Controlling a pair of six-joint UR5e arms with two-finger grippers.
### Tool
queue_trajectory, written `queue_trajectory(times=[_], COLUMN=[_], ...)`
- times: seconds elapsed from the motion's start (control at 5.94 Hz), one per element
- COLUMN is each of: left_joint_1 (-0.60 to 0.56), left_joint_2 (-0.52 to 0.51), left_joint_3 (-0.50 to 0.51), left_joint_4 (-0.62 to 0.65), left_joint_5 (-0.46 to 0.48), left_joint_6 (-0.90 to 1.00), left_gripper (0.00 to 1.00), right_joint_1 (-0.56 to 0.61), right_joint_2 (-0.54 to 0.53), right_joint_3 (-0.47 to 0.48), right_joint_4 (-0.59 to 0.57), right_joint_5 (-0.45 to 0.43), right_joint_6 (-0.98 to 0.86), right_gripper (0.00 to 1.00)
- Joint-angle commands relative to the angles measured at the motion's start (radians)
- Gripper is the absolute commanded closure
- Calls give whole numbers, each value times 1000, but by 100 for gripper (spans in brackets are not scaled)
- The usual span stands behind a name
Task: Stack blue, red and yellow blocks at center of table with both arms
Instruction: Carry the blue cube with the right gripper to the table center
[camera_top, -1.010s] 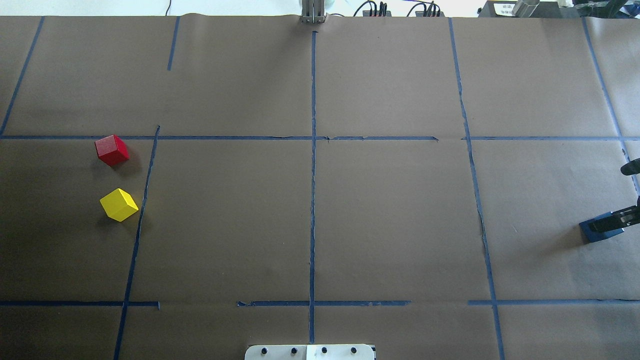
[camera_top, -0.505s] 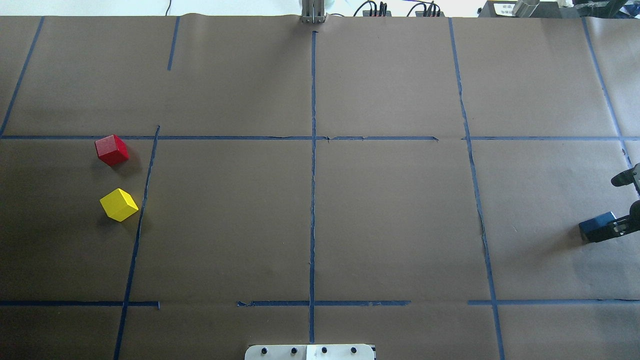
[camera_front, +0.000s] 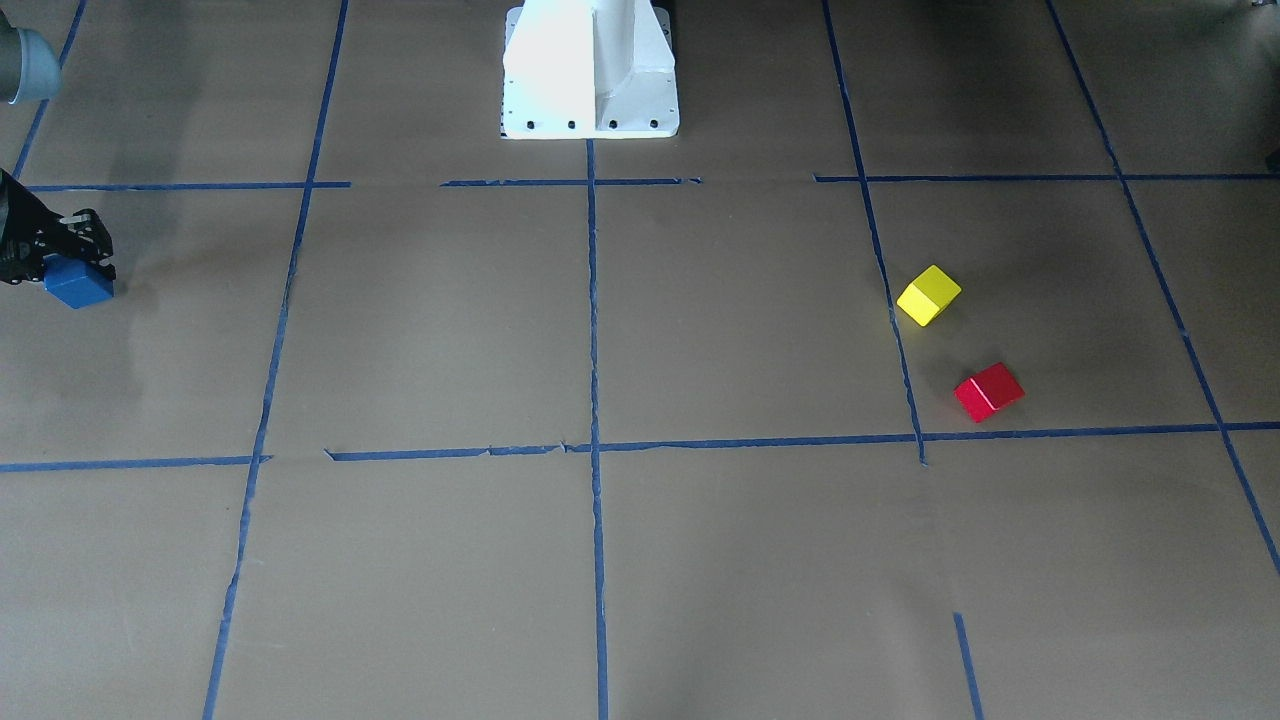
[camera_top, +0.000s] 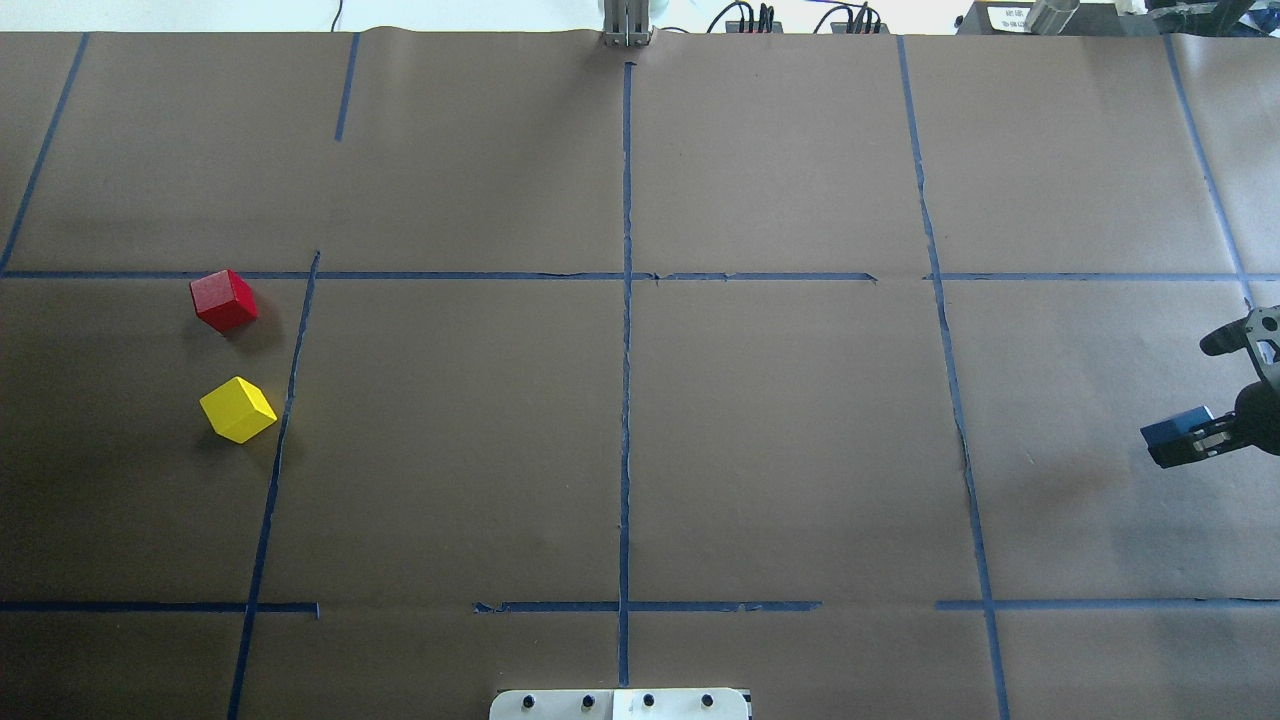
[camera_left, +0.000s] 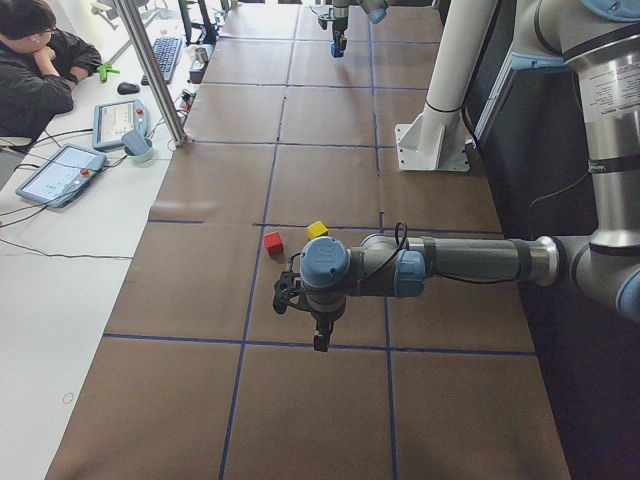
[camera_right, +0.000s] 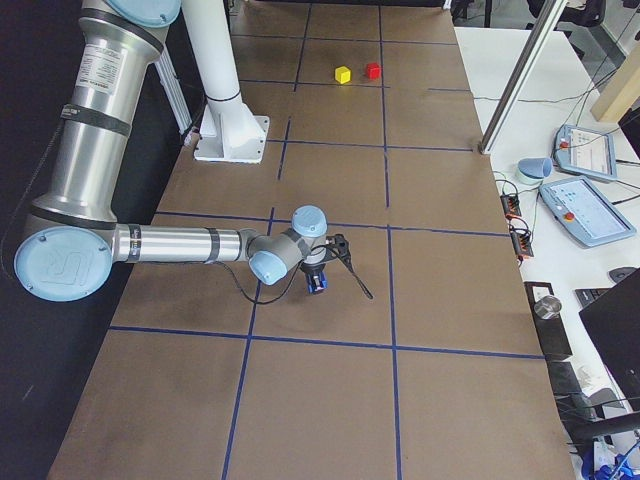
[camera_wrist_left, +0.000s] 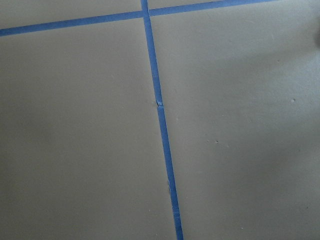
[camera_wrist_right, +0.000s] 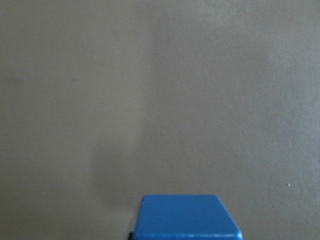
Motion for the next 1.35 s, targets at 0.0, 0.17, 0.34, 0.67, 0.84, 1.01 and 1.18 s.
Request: queue_trajectory(times=[0.0,0.17,0.34,0.67,0.84,1.01,1.18], left_joint_1=[0,0,0,0,2,2,2], left_joint_2=[0,0,-2,-3,-6,-9,-9], left_joint_3=[-3,-8,-11,-11,-11,-10,-10], left_joint_4=[0,0,0,0,0,0,0], left_joint_5=[0,-2,-2,-2,-2,-2,-2], left_joint_6=[0,0,0,0,2,0,0], left_gripper=[0,0,0,0,0,0,0], right_joint_1=[-5,-11,-65,-213,-265,-306,-334], right_joint_2=[164,378,573,952,1111,1207,1269], right_joint_3=[76,77,65,-154,-317,-416,-477], right_joint_4=[-125,-375,-587,-698,-695,-692,-689], right_joint_5=[0,-2,-12,-115,-161,-187,-216], right_joint_6=[210,220,223,498,584,641,657], right_gripper=[100,100,100,100,100,100,100])
